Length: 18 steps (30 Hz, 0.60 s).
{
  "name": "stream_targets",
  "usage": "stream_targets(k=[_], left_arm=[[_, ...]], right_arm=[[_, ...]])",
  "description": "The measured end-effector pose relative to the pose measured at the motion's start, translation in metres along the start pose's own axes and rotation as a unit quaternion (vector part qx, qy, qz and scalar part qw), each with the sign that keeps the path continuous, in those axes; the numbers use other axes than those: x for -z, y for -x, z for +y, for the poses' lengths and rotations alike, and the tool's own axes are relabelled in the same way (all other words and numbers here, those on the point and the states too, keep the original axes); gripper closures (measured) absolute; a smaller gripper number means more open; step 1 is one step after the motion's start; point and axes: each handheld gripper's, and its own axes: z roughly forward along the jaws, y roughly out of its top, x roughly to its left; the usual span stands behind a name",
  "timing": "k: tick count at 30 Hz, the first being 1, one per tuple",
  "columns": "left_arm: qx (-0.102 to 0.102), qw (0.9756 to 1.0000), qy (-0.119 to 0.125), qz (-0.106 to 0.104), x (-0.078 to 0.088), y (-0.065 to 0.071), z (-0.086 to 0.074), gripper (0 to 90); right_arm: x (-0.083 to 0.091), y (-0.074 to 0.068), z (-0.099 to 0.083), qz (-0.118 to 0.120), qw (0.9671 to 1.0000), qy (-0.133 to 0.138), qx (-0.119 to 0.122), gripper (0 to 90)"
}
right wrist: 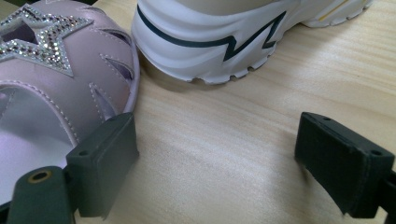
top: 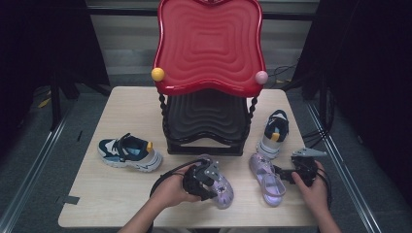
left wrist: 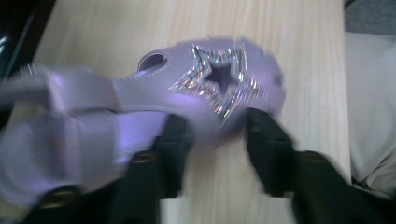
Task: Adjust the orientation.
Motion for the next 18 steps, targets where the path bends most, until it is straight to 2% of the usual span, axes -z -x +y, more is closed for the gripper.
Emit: stream_targets(k=[1, 2, 3, 5, 7, 8, 9, 13, 14, 18], left_arm=[[0.008, 0.9999, -0.013, 0.002, 0.003, -0.001, -0.001, 74.3], [0.022, 0.9997, -0.013, 0.005, 0.005, -0.002, -0.003, 79.2], [0.021, 0.9997, -0.015, 0.005, 0.008, -0.003, -0.004, 80.8], [0.034, 0.9992, -0.016, 0.009, 0.013, -0.004, -0.009, 86.2], [0.035, 0.9993, -0.014, 0.008, 0.014, -0.004, -0.011, 85.2], [0.028, 0.9995, -0.011, 0.012, 0.018, -0.005, -0.015, 78.4], [0.028, 0.9995, -0.011, 0.012, 0.018, -0.005, -0.015, 77.1], [0.040, 0.9990, -0.011, 0.018, 0.031, -0.010, -0.022, 68.5], [0.042, 0.9985, -0.015, 0.030, 0.037, -0.016, -0.025, 68.9], [0.036, 0.9981, -0.017, 0.047, 0.049, -0.023, -0.023, 74.5]], right_arm=[[0.000, 0.000, 0.000, 0.000, 1.0000, 0.000, 0.000, 12.3], [0.000, 0.000, 0.000, 0.000, 1.0000, 0.000, 0.000, 12.3], [0.000, 0.000, 0.000, 0.000, 1.0000, 0.000, 0.000, 12.3], [0.000, 0.000, 0.000, 0.000, 1.0000, 0.000, -0.001, 12.3], [0.000, 0.000, 0.000, 0.000, 1.0000, 0.000, 0.000, 12.3], [0.000, 0.000, 0.000, 0.000, 1.0000, 0.000, -0.001, 12.3], [0.000, 0.000, 0.000, 0.000, 1.0000, 0.000, -0.001, 12.3], [0.000, 0.000, 0.000, 0.000, 1.0000, 0.000, -0.001, 12.3], [0.000, 0.000, 0.000, 0.000, 1.0000, 0.000, -0.001, 12.3], [0.000, 0.000, 0.000, 0.000, 1.0000, 0.000, -0.001, 12.3]])
